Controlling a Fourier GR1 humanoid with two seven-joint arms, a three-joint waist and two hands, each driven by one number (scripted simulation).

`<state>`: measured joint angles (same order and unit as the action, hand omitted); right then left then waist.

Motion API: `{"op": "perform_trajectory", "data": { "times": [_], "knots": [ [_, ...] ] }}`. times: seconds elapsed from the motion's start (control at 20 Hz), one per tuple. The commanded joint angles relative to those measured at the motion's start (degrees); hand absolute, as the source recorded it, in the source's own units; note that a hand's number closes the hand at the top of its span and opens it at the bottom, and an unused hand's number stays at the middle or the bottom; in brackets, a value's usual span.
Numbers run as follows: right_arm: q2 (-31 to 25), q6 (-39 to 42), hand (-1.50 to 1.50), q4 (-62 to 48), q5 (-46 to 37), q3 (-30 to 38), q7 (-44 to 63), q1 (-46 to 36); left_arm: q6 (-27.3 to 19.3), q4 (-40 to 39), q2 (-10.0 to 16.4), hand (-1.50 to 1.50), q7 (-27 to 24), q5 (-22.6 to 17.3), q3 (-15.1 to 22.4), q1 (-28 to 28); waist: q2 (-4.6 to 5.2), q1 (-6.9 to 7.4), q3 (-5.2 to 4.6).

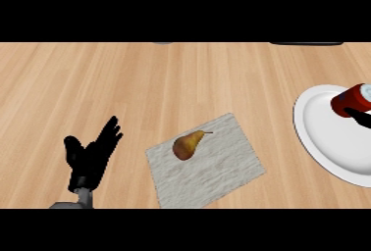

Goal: Pick the can from the placemat and place it in the plate

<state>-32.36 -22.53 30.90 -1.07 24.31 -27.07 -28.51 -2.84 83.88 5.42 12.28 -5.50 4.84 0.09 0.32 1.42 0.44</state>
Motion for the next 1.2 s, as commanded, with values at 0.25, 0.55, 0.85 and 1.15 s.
{"op": "perform_trajectory", "data": {
  "times": [0.25,0.55,0.85,1.15],
  "knots": [
    [-5.7,17.0,-1.50,-6.5,8.6,6.9,-5.6,2.6,1.4,-0.4,0.9,0.00,-0.1,-0.7,-1.3,3.1,-0.15,-0.85,-0.36],
    [-6.7,31.6,-1.50,1.5,11.6,6.2,-8.0,16.3,-0.3,-0.5,0.5,0.00,1.7,-0.1,-2.0,1.8,-0.59,-2.37,-0.49],
    [-3.7,31.8,-1.50,11.3,11.6,4.8,-9.4,27.8,2.2,4.0,1.3,0.00,1.6,-1.1,-1.7,5.7,-0.53,-1.92,-0.51],
    [-2.8,31.5,-1.50,26.8,12.8,4.6,-3.1,37.8,-0.3,0.8,-0.5,0.00,4.1,0.0,-2.3,-0.2,-0.49,-2.19,-0.56]
  ]
}}
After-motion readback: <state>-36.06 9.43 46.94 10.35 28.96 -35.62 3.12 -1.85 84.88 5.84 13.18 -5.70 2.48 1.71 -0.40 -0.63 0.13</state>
